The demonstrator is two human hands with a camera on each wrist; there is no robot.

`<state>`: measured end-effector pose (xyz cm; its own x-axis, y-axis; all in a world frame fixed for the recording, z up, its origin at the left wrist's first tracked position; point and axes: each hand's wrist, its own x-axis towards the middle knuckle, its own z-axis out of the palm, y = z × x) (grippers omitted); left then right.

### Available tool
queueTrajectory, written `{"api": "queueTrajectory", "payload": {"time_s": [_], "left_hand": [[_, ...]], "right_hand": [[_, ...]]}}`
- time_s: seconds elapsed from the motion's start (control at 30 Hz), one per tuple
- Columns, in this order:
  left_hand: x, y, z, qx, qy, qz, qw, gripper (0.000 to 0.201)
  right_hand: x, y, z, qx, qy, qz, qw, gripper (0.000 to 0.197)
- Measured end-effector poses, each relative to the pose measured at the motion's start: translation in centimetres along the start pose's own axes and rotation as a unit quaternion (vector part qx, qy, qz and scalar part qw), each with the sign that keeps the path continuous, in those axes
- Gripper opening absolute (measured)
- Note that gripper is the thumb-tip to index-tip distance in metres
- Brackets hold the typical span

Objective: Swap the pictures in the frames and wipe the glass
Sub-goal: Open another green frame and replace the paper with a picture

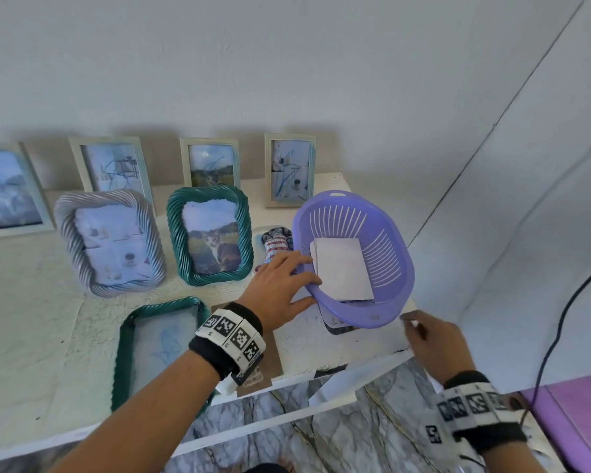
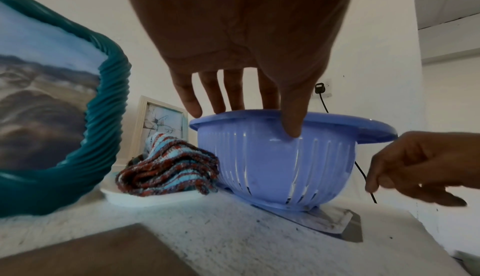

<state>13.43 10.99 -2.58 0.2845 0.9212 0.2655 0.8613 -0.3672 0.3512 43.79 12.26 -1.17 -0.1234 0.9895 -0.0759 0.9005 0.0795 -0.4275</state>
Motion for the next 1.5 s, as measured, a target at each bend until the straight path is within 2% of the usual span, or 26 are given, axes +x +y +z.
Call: {"api": "queueTrajectory", "payload": {"time_s": [0.1,0.17,0.23,0.33,0.43,0.53,0.73,0.8,0.9,1.03,1.1,1.2,1.27,1.37,1.5], "left_hand": [[-0.3,0.1,0.2,-0.034,-0.007,-0.013,0.999,0.051],[-0.3,0.2,0.2,-0.058,-0.002,-0.024,0.998,0.053],[-0.3,0.3,0.3,-0.071,0.01,-0.024,0.997,0.052],[-0.4,0.4,0.6,-0.082,0.021,-0.028,0.996,0.05],[-0.4,0.5,0.7,-0.079,0.019,-0.037,0.996,0.051],[-0.4,0.6,0.6,-0.08,0.01,-0.045,0.996,0.053],[-0.4,0.7,0.3,-0.085,0.006,-0.05,0.995,0.047],[-0.4,0.6,0.4,-0.082,0.008,-0.049,0.995,0.047],[-0.5,0.8,0.5,-0.08,0.014,-0.05,0.995,0.049],[-0.4,0.9,0.4,-0.081,0.011,-0.049,0.995,0.05],[-0.4,1.0,0.2,-0.084,0.006,-0.048,0.995,0.047],[-0.5,1.1,-0.3,-0.119,0.03,-0.055,0.991,0.039],[-0.8,1.0,-1.0,-0.149,0.056,-0.067,0.985,0.039],[-1.5,0.6,-2.5,-0.159,0.095,-0.075,0.98,0.042],[-2.9,0.1,-5.3,-0.188,0.171,-0.094,0.963,0.035]], "right_hand": [[1.5,-0.3,-4.8,-0.033,0.099,-0.035,0.994,0.012],[3.2,-2.5,-7.3,-0.062,0.116,-0.094,0.987,0.014],[5.2,-5.7,-8.7,-0.07,0.08,-0.138,0.985,0.017],[9.2,-10.2,-8.6,-0.12,-0.018,-0.189,0.974,0.025],[13.5,-14.3,-5.9,-0.224,-0.117,-0.232,0.94,0.032],[17.1,-16.5,-2.1,-0.324,-0.187,-0.224,0.9,0.042],[21.2,-14.6,3.3,-0.445,-0.21,-0.206,0.846,0.065],[21.6,-14.2,4.1,-0.461,-0.215,-0.213,0.834,0.065],[21.8,-14.1,4.5,-0.454,-0.211,-0.215,0.838,0.067],[21.2,-14.4,3.7,-0.422,-0.171,-0.207,0.866,0.071],[20.3,-15.2,2.4,-0.39,-0.149,-0.203,0.886,0.055],[19.3,-16.1,0.0,-0.309,-0.157,-0.191,0.918,0.015],[18.7,-16.1,-1.7,-0.231,-0.152,-0.18,0.944,0.02],[16.8,-16.4,-4.8,-0.1,-0.076,-0.188,0.974,0.028],[12.3,-17.9,-8.1,-0.01,0.025,-0.251,0.968,0.025]]}}
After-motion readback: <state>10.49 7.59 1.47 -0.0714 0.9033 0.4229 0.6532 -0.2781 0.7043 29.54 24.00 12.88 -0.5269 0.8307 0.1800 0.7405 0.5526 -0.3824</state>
